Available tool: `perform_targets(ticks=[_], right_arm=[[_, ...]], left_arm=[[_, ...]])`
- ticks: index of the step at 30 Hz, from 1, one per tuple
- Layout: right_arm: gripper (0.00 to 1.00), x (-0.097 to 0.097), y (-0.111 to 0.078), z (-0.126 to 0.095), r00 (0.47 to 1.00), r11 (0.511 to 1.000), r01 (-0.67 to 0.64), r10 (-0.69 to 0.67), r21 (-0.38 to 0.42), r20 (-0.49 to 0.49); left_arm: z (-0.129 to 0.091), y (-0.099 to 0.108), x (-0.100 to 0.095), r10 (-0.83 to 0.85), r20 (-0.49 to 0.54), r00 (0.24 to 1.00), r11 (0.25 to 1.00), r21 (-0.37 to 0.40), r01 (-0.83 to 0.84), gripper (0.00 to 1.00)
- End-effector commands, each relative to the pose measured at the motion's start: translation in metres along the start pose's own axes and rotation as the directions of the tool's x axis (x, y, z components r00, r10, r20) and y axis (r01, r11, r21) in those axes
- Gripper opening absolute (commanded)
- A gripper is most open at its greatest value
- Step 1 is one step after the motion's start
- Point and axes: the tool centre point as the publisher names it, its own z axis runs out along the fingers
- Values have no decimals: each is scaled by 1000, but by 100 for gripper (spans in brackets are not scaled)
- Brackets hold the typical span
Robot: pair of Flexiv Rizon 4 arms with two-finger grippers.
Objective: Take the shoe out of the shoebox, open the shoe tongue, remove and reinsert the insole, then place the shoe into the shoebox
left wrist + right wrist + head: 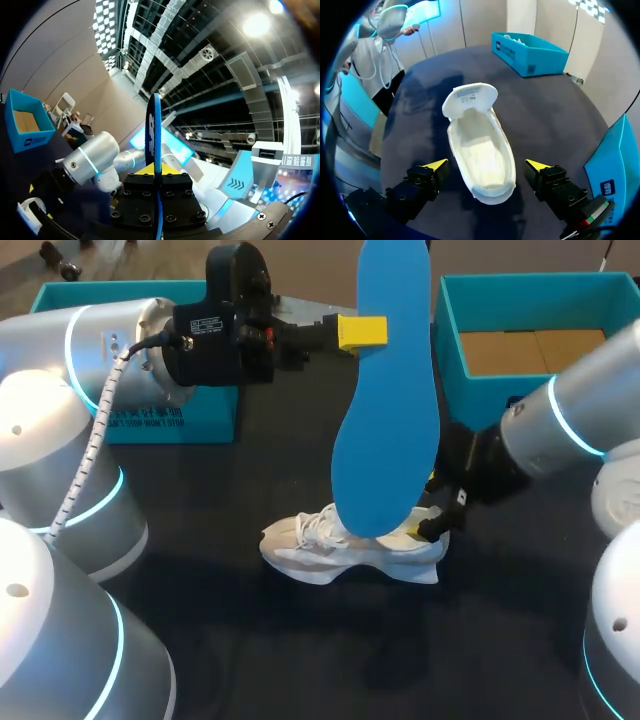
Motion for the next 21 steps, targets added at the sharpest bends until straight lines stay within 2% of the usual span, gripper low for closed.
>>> perform_targets(ticks=[1, 9, 21], right_arm=[[100, 4, 8, -6, 1000, 966, -8, 4, 259, 15], [100, 5, 13, -9, 999, 942, 24, -31, 334, 16], [100, 6, 11, -7, 999, 937, 38, -47, 347, 16]], left_arm=[[1, 0, -1, 1, -2, 1000, 1000, 1, -1, 0], [1, 0, -1, 1, -2, 1000, 1000, 1, -1, 0], [1, 0, -1, 1, -2, 1000, 1000, 1, -1, 0]])
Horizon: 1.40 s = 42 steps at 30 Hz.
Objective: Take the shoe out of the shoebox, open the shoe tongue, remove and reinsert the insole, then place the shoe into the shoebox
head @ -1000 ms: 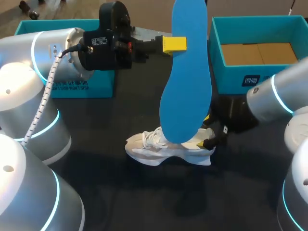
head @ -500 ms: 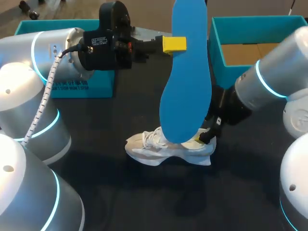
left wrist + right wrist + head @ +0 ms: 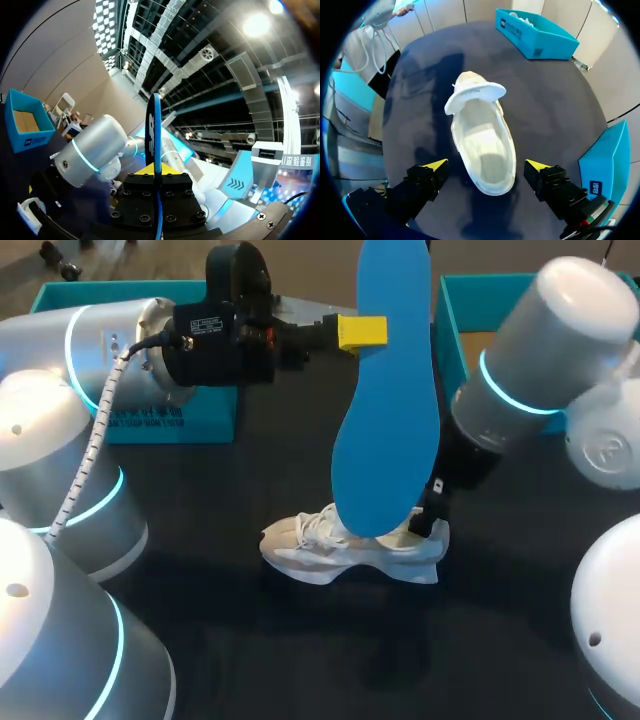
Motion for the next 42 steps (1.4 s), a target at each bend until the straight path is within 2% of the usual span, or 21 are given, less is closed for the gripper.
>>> perform_targets(ticks=[1, 10, 15, 23, 28, 42], right_arm=[[100, 1, 3, 2, 1000, 996, 12, -12, 92, 7], [100, 3, 3, -4, 1000, 992, 27, -28, 123, 6], [100, 6, 7, -7, 998, 981, 50, -54, 186, 15], [100, 5, 12, -5, 998, 979, 51, -56, 195, 19], [100, 1, 8, -1, 998, 987, 51, -56, 153, 33], [100, 1, 8, -1, 998, 987, 51, -56, 153, 33]], left_arm=[[1, 0, -1, 0, -2, 1000, 1000, 1, 0, 0], [1, 0, -1, 0, -2, 1000, 1000, 1, 0, 0], [1, 0, -1, 0, -2, 1000, 1000, 1, 0, 0], [1, 0, -1, 0, -2, 1000, 1000, 1, 0, 0], [1, 0, -1, 0, -2, 1000, 1000, 1, 0, 0], [1, 0, -1, 0, -2, 1000, 1000, 1, 0, 0]])
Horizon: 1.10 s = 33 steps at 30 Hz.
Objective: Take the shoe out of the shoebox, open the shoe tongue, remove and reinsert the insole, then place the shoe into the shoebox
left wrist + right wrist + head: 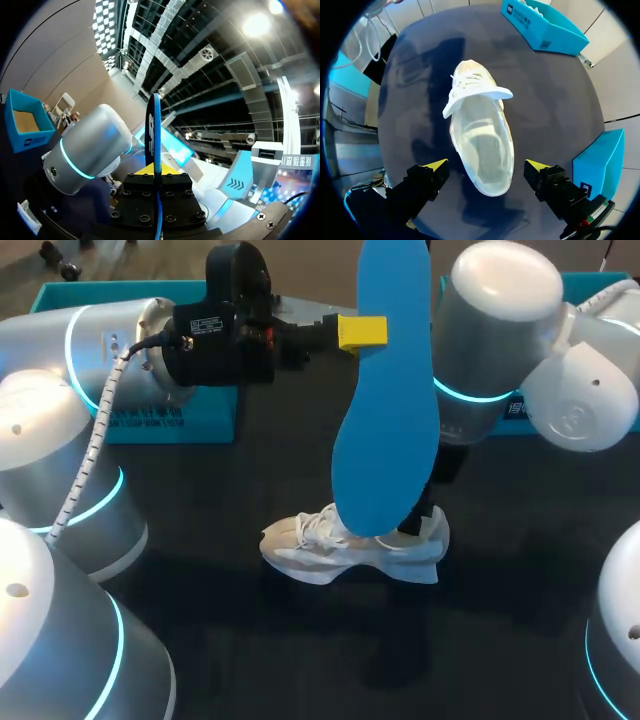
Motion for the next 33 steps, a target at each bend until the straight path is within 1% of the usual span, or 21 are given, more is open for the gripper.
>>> perform_targets(ticks=[1, 10, 12, 15, 17, 21, 23, 26, 33], right_arm=[[100, 1, -2, -1, 1000, 1000, 0, 0, -2, 1], [100, 1, -2, -1, 1000, 1000, 0, 0, -2, 1], [100, -7, 7, 10, 1000, 1000, 5, -4, 10, -27], [100, -17, 19, 17, 1000, 1000, 11, -11, 19, -27], [100, -22, 23, 22, 1000, 1000, 2, -2, 7, -16], [100, -30, 29, 33, 1000, 1000, 6, -6, 0, -10], [100, -32, 31, 39, 1000, 1000, 11, -11, 9, -8], [100, -36, 32, 50, 1000, 1000, 19, -19, 2, -13], [100, -44, 36, 74, 998, 998, 54, -53, 19, -24]], left_arm=[[1, 0, -1, 0, -2, 1000, 1000, 1, 0, 0], [1, 0, -1, 0, -2, 1000, 1000, 1, 0, 0], [1, 0, -1, 0, -2, 1000, 1000, 1, 0, 0], [1, 0, -1, 0, -2, 1000, 1000, 1, 0, 0], [1, 0, -1, 0, -2, 1000, 1000, 1, 0, 0], [1, 0, -1, 0, -2, 1000, 1000, 1, 0, 0], [1, 0, -1, 0, -2, 1000, 1000, 1, 0, 0], [1, 0, -1, 0, -2, 1000, 1000, 1, 0, 0], [1, 0, -1, 0, -2, 1000, 1000, 1, 0, 0]])
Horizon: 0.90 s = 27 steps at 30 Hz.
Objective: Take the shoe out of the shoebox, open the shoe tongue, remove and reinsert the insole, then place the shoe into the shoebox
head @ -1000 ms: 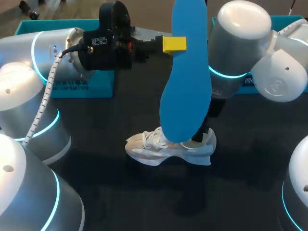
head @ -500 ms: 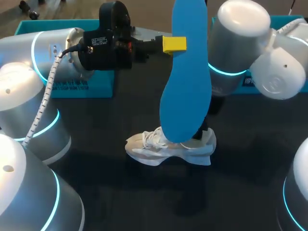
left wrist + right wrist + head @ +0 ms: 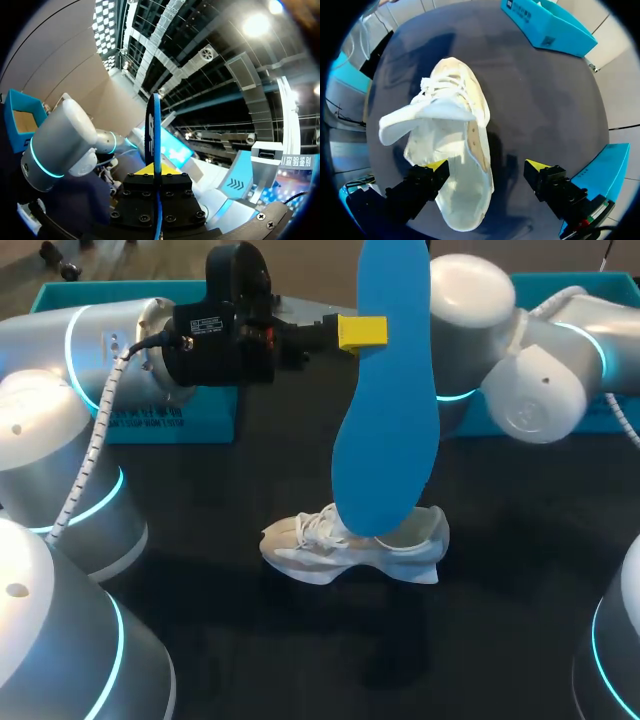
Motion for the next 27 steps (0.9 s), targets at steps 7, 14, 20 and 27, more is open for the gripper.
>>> perform_targets(ticks=[7, 14, 20, 27], right_arm=[[100, -3, 10, 40, 999, 1000, 16, -14, 27, -42], [33, 4, 3, 49, 997, 999, 0, 3, 48, -74], [0, 6, -1, 53, 995, 998, -4, 11, 70, -103], [0, 4, -4, 50, 990, 997, -26, 35, 71, -140]], left_arm=[[1, 0, -1, 0, -2, 1000, 1000, 1, 0, 0], [1, 0, -1, 0, -2, 1000, 1000, 1, 0, 0], [1, 0, -1, 0, -2, 1000, 1000, 1, 0, 0], [1, 0, -1, 0, -2, 1000, 1000, 1, 0, 0]])
